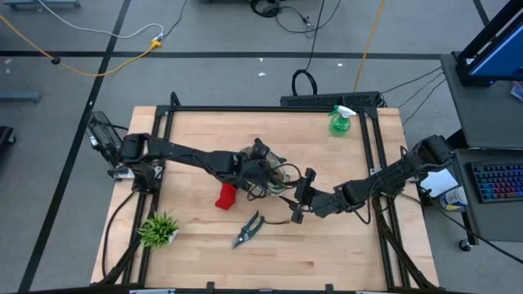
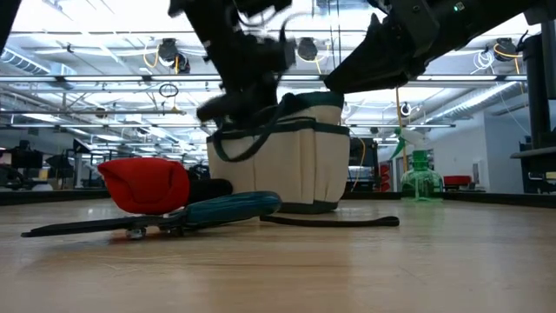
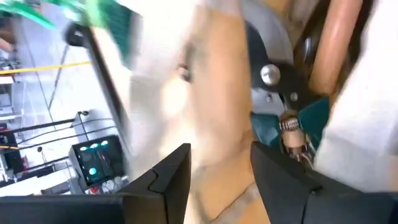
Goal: Pick & Place Garden tools in Gardening bag
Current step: Put the green shear scissors into the gardening bag
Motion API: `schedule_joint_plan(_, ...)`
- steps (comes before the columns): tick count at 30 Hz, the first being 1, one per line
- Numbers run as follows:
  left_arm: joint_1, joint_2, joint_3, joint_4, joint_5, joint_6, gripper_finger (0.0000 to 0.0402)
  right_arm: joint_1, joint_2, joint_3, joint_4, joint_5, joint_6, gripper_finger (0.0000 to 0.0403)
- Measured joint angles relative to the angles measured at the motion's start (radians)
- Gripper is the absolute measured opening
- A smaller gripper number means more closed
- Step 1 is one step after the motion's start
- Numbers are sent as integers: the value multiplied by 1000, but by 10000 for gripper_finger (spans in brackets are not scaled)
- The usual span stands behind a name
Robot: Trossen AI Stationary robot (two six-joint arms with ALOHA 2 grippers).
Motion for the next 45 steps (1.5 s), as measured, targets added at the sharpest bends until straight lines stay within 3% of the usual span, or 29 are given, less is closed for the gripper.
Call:
schedule_joint_plan(14, -58, -257, 1, -83, 2, -176, 173, 0, 0, 0, 5, 0, 0, 212)
schedule_joint_plan(27, -114, -440, 2, -299, 2, -480, 172, 0, 0, 0, 8, 0, -7, 212)
schedule_joint_plan(37, -199, -517, 2, -457, 2, -670, 172, 14, 0, 0, 7, -3, -53, 212)
schedule_joint_plan(45, -270, -537, 2, -503, -7, -734, 172, 49, 0, 0, 28, -3, -105, 212)
